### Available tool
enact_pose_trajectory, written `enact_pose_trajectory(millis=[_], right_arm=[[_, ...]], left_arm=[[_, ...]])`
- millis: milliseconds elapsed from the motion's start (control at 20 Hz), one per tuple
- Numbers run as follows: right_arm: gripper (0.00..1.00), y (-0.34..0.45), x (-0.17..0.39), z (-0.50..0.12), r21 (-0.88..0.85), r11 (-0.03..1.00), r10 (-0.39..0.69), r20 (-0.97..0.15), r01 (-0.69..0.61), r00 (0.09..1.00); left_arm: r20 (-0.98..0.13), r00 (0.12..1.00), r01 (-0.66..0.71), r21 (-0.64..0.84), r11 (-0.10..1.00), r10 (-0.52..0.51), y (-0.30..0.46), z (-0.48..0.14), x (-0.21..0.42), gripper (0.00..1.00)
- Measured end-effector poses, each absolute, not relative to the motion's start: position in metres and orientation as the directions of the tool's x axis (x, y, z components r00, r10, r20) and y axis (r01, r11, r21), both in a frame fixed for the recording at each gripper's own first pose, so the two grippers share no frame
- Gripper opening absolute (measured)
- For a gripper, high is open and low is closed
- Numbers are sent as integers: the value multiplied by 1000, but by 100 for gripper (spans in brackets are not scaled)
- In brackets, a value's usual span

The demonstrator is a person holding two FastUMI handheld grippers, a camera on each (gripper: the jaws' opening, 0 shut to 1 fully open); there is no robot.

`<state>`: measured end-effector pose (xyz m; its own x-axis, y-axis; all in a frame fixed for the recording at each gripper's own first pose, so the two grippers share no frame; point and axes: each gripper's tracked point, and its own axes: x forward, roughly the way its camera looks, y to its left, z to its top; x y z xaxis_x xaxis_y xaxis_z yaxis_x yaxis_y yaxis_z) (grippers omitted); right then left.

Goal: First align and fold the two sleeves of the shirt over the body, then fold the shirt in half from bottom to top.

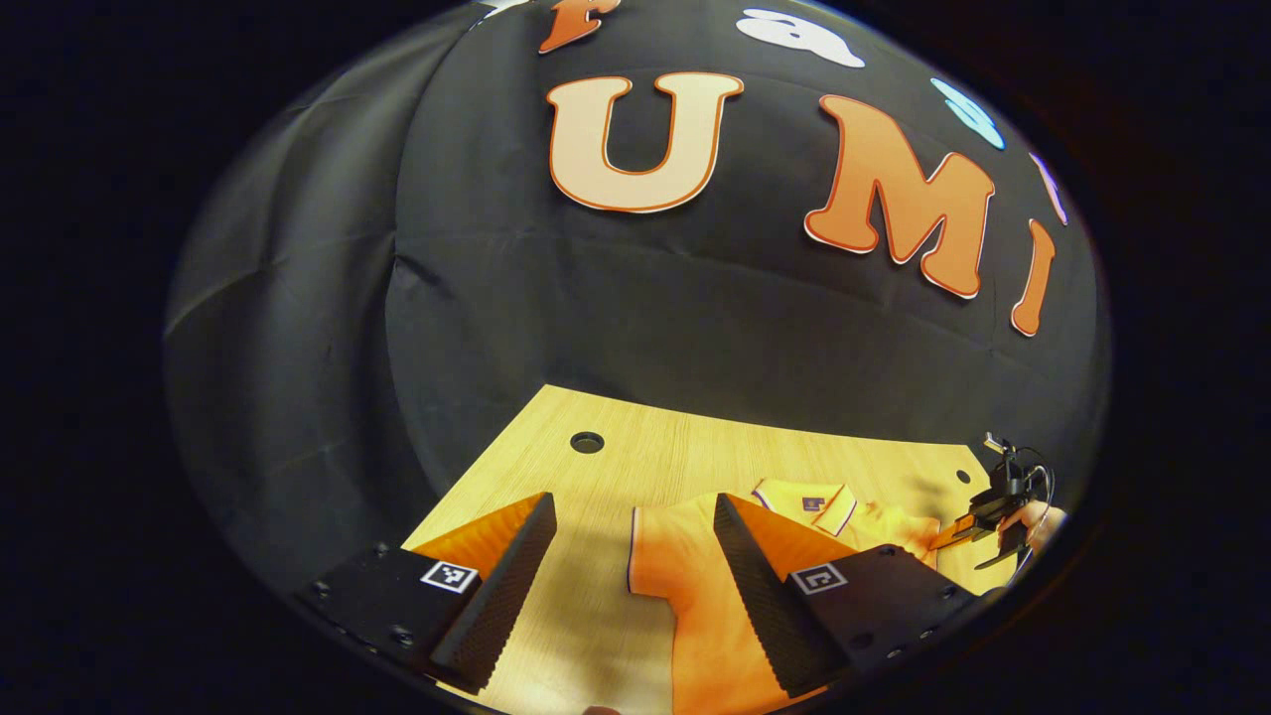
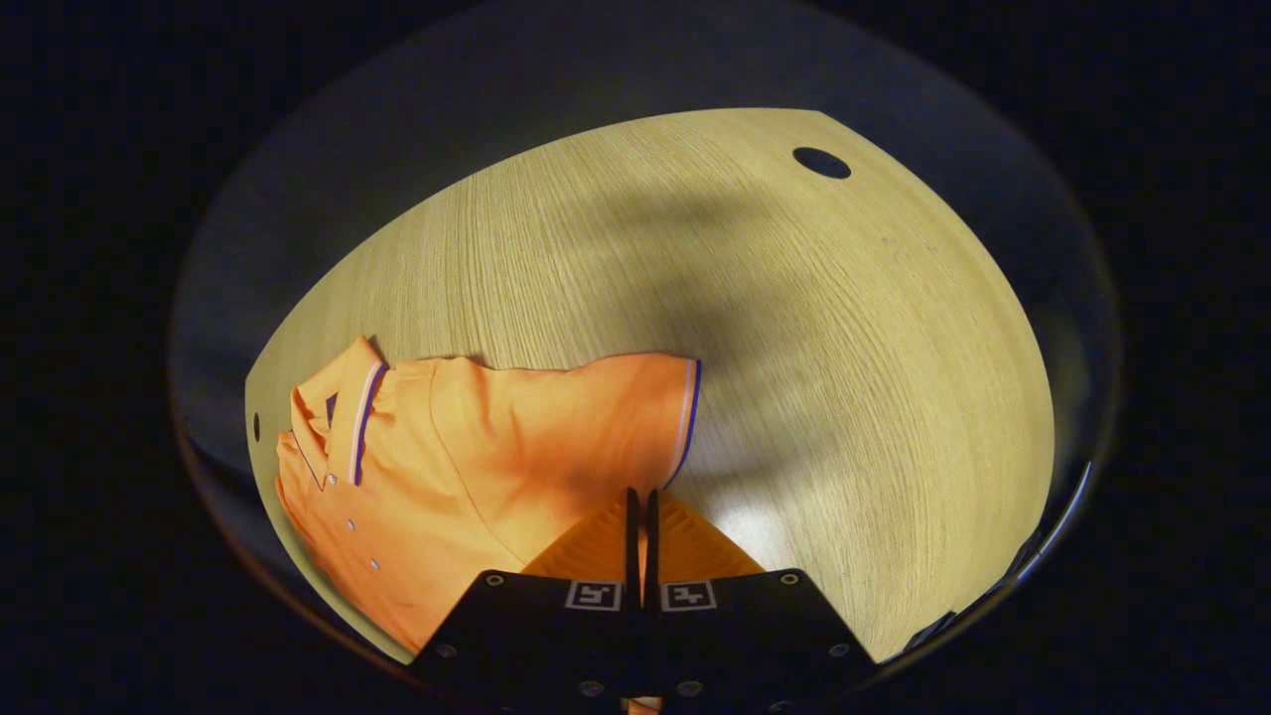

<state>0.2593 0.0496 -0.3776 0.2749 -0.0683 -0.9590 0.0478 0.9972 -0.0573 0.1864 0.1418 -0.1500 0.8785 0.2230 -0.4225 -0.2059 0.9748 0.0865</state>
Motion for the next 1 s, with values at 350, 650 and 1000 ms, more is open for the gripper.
enact_pose_trajectory(millis=[350, 650, 1000], right_arm=[[0, 106, 260, -305, -10, 998, 16, -910, -62, 414], [0, 181, 244, -256, 20, 985, 100, -870, -169, 483], [1, 268, 217, -271, 9, 955, 152, -875, -298, 459]], left_arm=[[-403, 898, -173, 41, 984, 175, 146, -140, 170, 98], [-371, 918, -137, 42, 990, 143, 162, -121, 156, 98], [-356, 928, -108, 25, 994, 110, 181, -114, 142, 98]])
